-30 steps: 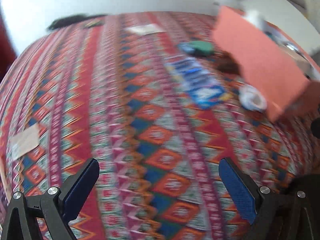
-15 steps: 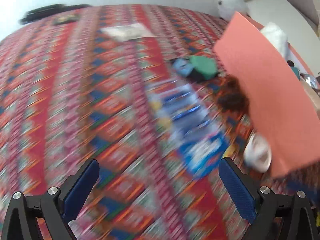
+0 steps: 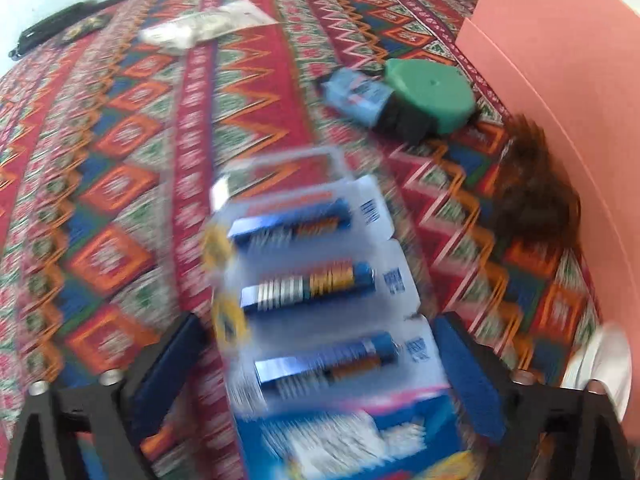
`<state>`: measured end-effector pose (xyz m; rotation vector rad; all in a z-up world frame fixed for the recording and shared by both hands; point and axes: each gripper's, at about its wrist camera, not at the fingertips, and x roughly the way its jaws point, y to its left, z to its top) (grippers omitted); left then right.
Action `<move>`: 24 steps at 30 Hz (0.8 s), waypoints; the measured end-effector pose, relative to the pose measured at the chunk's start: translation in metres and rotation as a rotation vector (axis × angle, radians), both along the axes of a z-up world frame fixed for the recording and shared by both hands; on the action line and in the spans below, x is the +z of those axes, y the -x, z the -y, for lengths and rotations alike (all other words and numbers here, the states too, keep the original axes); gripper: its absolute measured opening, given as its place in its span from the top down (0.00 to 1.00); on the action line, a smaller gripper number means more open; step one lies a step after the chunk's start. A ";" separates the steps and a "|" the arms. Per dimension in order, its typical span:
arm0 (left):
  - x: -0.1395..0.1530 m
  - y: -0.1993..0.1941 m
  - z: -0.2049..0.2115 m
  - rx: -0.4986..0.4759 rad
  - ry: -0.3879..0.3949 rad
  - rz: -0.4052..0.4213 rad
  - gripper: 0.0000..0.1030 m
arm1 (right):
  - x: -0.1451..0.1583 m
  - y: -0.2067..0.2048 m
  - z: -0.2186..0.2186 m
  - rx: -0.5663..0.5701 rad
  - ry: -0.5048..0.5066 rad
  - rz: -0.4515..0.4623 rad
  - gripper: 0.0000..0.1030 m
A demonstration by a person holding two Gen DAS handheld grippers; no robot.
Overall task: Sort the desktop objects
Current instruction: 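Grasp the blue battery pack with the left gripper while the right grasps the white lid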
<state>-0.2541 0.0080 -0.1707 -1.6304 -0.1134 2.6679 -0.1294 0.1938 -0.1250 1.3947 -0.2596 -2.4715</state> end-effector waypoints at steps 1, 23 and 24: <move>0.002 -0.008 0.009 -0.008 -0.007 -0.002 0.20 | -0.004 0.003 0.000 -0.014 0.045 0.019 0.24; -0.016 -0.062 0.029 -0.257 0.028 -0.117 0.03 | -0.057 0.077 0.034 -0.420 -0.087 -0.037 0.34; -0.015 -0.061 0.034 -0.233 0.007 -0.125 0.12 | -0.057 0.075 0.035 -0.391 -0.092 -0.044 0.61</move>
